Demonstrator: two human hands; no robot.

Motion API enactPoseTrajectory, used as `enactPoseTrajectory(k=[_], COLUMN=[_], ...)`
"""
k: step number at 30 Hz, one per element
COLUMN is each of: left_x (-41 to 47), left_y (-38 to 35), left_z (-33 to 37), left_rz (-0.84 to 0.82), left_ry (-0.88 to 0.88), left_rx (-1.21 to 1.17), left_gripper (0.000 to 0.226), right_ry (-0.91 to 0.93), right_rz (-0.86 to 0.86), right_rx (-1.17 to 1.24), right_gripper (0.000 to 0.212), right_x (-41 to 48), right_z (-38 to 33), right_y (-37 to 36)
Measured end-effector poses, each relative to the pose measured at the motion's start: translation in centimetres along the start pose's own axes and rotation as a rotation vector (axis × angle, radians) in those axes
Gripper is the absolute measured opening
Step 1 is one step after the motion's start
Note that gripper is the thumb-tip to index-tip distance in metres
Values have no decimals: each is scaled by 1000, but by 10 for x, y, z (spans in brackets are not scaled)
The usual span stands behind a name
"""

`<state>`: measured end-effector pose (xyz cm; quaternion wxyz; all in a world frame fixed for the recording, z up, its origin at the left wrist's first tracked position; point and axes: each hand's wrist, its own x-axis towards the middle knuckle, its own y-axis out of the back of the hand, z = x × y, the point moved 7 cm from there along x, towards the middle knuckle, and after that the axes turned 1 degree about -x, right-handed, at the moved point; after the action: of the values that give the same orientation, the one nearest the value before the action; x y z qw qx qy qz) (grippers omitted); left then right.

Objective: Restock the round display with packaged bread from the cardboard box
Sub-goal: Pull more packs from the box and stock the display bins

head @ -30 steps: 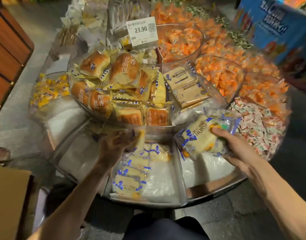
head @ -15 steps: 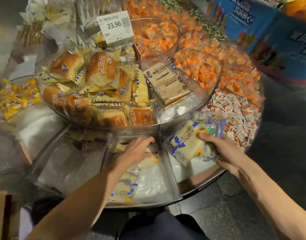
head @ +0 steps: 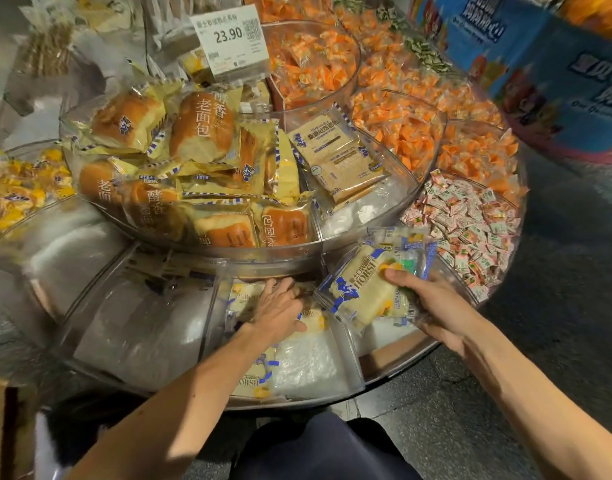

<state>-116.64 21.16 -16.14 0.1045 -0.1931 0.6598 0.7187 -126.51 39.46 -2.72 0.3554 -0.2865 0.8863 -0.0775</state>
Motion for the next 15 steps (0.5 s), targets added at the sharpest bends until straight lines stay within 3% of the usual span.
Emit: enactPoseTrajectory(k=[2,4,6,7,9,11,15], left_x=[-6,-18,-28,-30,-33,-36,-40], left_y=[12,41,61,70,86,94,112], left_z=[0,-11,-19,-20,-13,-3,-10], left_rz=[63,246,279,258,132,21,137], left_ry=[20,148,266,266,179,118,145], left_rx=[-149,-640,-1208,-1355,-1440,-1497,-1444], left_gripper=[44,31,26,26,29,39,34], right_ry=[-17,-29,-17,-9,-7,-3,38], right_rz=[-22,-21,-42,-49,-60,-74,-73], right_rx=[15,33,28,17,11,-25,-60], right_gripper=[44,38,50,58,64,50,44], right_x=[-1,-2,0,4,8,10,12], right_z=[2,4,5,6,9,10,7], right_y=[-5,-9,-13,-14,-20,-28,-35])
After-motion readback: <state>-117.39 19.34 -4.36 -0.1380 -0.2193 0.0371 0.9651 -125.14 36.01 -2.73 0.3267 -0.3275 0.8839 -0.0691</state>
